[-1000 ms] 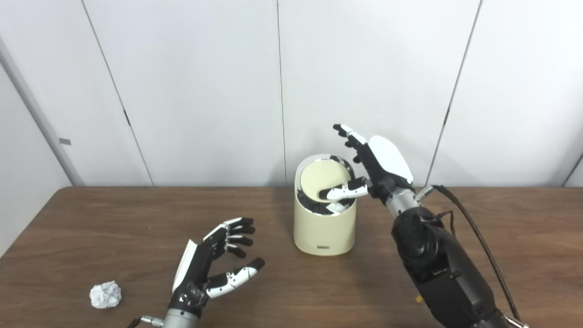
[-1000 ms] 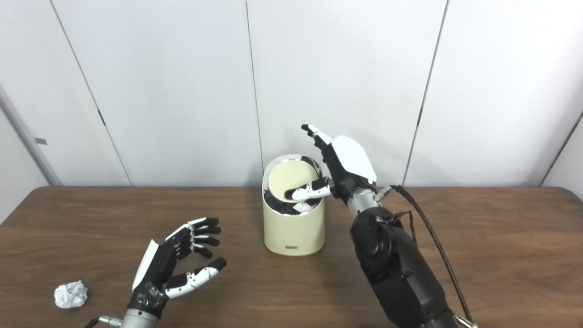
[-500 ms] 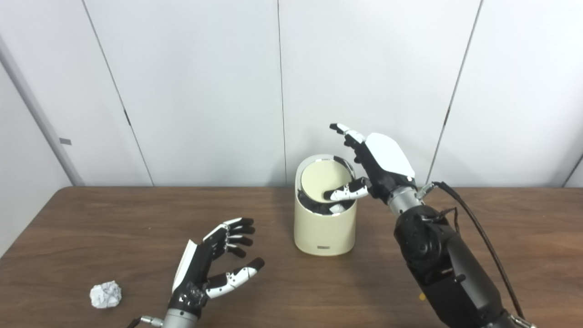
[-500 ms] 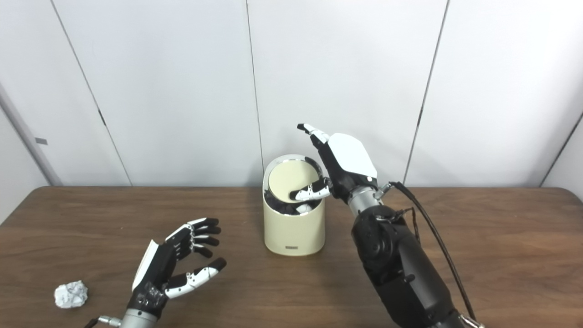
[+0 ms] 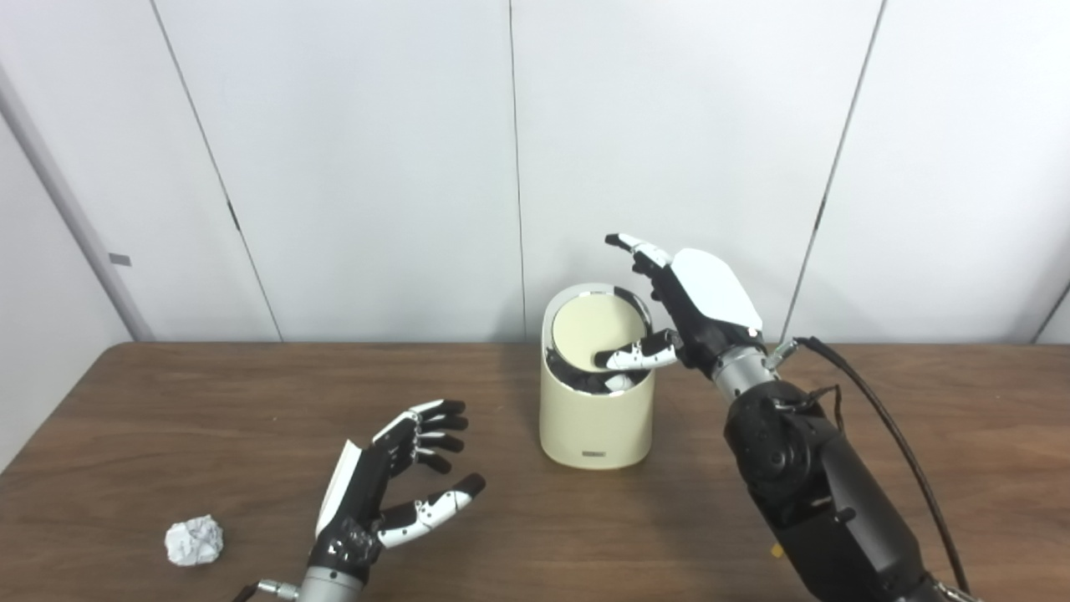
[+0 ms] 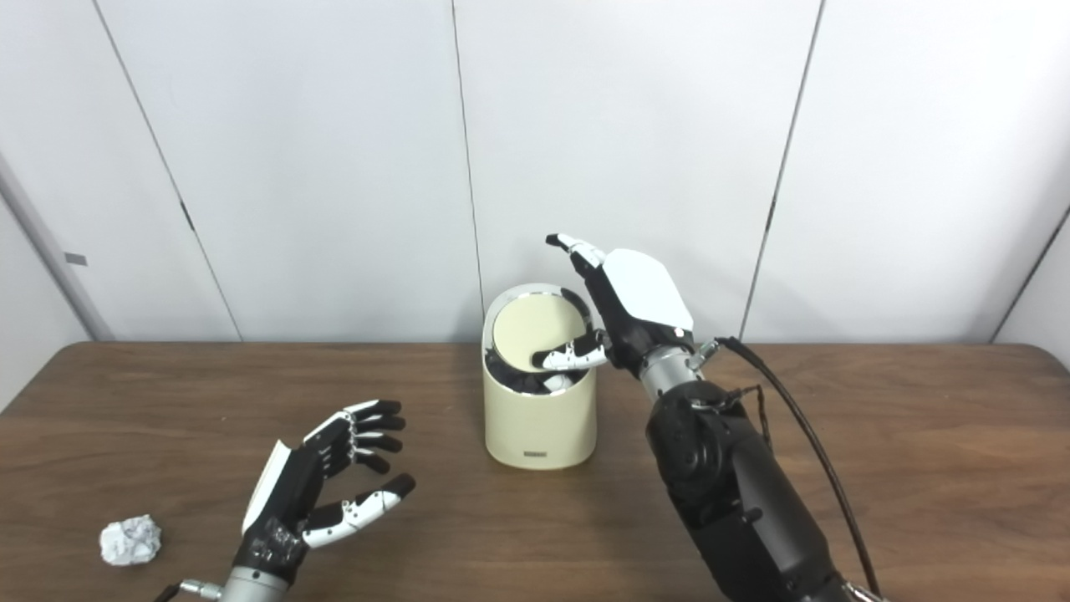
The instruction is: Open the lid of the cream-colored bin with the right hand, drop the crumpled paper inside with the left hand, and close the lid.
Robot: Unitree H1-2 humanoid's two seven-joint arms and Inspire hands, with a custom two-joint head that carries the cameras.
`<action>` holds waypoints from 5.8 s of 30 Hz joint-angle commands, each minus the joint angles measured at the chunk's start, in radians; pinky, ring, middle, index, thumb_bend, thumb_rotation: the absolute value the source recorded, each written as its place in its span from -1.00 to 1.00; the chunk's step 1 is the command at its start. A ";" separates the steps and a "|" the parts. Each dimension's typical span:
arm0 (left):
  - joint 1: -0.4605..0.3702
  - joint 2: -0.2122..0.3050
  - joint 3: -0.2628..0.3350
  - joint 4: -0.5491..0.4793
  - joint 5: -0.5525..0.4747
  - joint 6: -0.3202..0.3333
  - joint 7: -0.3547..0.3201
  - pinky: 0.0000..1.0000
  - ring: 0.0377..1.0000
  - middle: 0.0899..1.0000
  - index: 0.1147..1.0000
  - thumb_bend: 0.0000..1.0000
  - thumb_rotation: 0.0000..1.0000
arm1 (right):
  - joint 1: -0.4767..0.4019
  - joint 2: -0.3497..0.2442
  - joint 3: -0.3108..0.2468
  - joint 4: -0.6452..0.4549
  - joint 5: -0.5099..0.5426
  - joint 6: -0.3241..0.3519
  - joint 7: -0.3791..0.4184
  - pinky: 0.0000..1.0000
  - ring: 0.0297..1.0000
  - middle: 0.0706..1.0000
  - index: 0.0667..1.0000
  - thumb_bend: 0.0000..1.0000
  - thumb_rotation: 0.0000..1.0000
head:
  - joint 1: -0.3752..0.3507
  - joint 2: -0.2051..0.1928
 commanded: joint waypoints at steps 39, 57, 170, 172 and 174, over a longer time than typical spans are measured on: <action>-0.024 0.009 0.005 -0.037 -0.010 -0.015 0.002 0.09 0.29 0.42 0.49 0.29 -0.64 | 0.188 -0.008 -0.275 -0.110 0.322 -0.176 -0.082 0.18 0.53 0.82 0.75 0.42 0.07 | 0.004 -0.001; -0.028 -0.009 0.001 -0.045 0.007 -0.014 0.018 0.06 0.25 0.42 0.48 0.30 -0.64 | 0.448 -0.032 -0.291 -0.132 0.416 -0.303 -0.075 0.47 0.69 0.83 0.84 0.65 -0.25 | 0.138 -0.034; 0.047 0.533 0.031 -0.099 0.775 0.529 -0.243 -0.42 -0.30 -0.26 -0.11 0.04 -1.00 | 0.439 -0.113 -0.272 -0.242 0.368 -0.201 0.042 -0.83 0.59 0.95 0.94 0.84 0.34 | 0.522 -0.081; 0.048 0.535 0.024 -0.102 0.776 0.537 -0.246 -0.43 -0.32 -0.28 -0.11 0.04 -1.00 | 0.440 -0.114 -0.273 -0.246 0.367 -0.197 0.043 -0.85 0.57 0.94 0.93 0.84 0.36 | 0.521 -0.077; 0.050 0.535 0.019 -0.103 0.775 0.539 -0.246 -0.43 -0.32 -0.28 -0.11 0.04 -1.00 | 0.441 -0.115 -0.275 -0.247 0.368 -0.198 0.043 -0.85 0.56 0.93 0.93 0.82 0.36 | 0.522 -0.075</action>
